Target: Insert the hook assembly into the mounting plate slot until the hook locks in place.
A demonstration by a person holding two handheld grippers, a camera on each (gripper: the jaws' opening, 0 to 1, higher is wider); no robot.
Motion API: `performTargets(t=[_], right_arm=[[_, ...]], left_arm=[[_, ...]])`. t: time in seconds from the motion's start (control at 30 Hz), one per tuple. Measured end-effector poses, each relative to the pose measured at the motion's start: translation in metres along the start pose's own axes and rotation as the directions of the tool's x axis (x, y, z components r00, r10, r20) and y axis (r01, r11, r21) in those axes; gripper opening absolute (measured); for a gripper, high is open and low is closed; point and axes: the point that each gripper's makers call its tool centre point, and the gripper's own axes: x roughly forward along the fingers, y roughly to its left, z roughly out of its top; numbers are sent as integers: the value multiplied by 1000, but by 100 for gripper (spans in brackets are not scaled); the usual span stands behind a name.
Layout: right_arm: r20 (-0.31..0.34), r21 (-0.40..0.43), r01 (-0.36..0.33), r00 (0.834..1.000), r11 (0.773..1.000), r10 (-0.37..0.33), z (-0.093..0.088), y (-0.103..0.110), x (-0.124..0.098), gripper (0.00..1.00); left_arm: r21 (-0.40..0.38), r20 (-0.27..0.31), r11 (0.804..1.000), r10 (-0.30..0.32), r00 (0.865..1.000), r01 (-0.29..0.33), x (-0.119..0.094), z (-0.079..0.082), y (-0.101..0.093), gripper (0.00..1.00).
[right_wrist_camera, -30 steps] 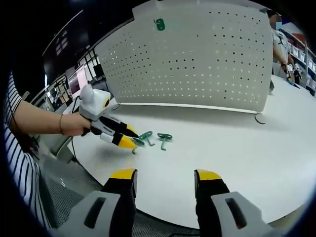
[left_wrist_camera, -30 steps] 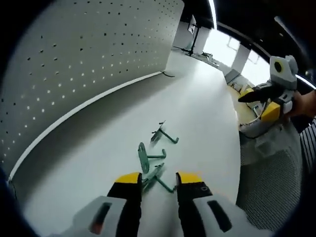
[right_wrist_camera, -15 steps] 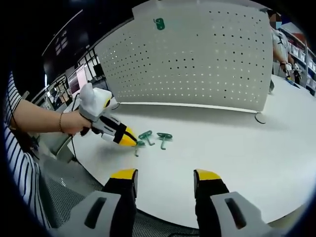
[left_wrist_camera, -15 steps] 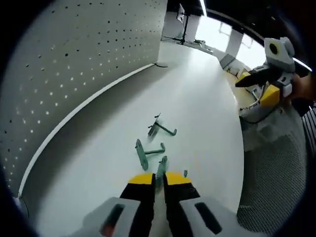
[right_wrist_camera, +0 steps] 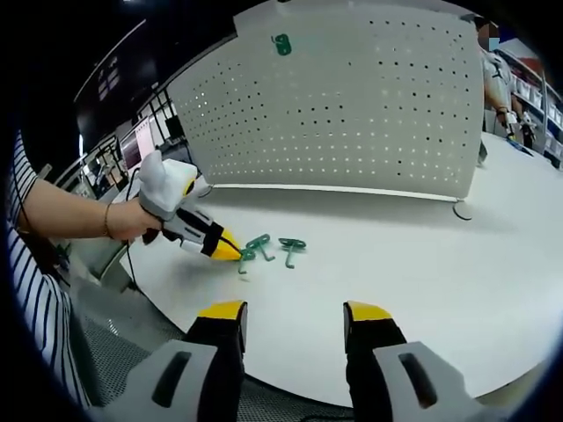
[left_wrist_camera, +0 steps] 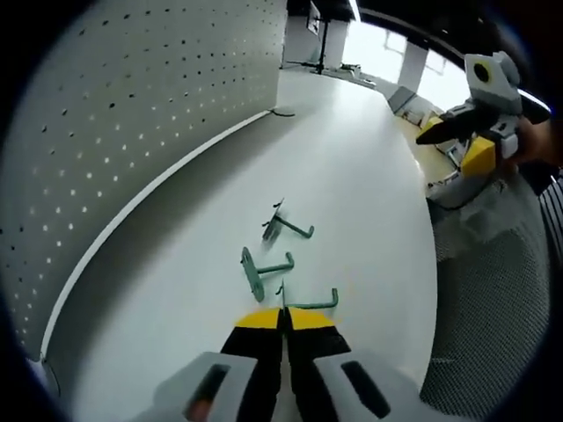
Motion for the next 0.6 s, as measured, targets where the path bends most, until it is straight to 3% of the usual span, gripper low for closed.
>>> performTargets(t=[0.3, 0.6], right_arm=[[4, 2, 3, 1000, 1000, -3, 1, -1, 0, 41], [9, 1, 3, 1000, 1000, -3, 2, -1, -1, 41]], left_arm=[[1, -3, 1000, 16, 1000, -16, -2, 0, 2, 1], [-45, 69, 998, 52, 996, -49, -18, 14, 12, 1]])
